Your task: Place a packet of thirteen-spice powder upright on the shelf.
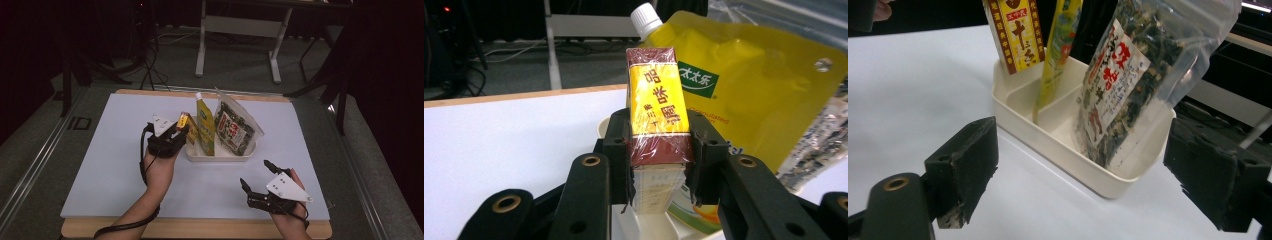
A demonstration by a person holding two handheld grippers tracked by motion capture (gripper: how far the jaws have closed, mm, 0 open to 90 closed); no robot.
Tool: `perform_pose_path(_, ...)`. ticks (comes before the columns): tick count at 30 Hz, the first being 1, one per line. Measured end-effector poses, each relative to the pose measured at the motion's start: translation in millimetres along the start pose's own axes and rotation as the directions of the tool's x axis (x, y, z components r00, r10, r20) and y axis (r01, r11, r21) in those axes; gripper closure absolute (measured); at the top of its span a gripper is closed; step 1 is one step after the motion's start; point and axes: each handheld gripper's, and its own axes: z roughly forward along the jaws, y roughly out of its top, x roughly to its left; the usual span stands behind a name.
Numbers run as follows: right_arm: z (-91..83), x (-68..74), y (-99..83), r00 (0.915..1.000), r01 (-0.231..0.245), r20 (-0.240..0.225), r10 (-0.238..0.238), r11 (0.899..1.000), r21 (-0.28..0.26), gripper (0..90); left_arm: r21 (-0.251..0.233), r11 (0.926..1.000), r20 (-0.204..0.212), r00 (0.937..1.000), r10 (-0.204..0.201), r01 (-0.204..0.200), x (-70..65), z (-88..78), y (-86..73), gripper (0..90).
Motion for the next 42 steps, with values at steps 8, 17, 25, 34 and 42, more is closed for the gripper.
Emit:
perform_pose_path(8, -1.2, 1.6, 0.2, 0.9997, 0.023, 0.011, -0.023, 1.000, -0.005, 14.4, -0.003, 1.0000, -0.058, 0.9983, -0.003, 0.003, -4.5, 15.8, -3.4, 67.7)
perform_pose_path(17, -1.2, 4.2, 0.1, 0.9994, 0.033, 0.005, -0.033, 0.999, -0.002, 14.6, -0.003, 0.9999, -0.099, 0.9950, 0.010, -0.010, -9.8, 28.3, -11.2, 67.7)
perform_pose_path(25, 1.0, 5.4, -0.4, 0.9994, 0.036, -0.005, -0.036, 0.999, 0.008, 14.6, 0.005, 0.9999, -0.113, 0.9936, 0.010, -0.010, -9.3, 35.7, -12.5, 67.5)
perform_pose_path(34, 2.2, 5.5, -0.8, 0.9994, 0.032, -0.013, -0.032, 0.999, 0.011, 15.0, 0.040, 0.9992, -0.154, 0.9880, 0.014, -0.008, -11.9, 46.8, -10.9, 67.4)
perform_pose_path(42, 2.5, 3.2, -2.3, 0.9996, 0.026, -0.011, -0.025, 1.000, 0.015, 15.0, 0.091, 0.9953, -0.152, 0.9881, -0.019, 0.034, -9.0, 66.4, -17.0, 66.9)
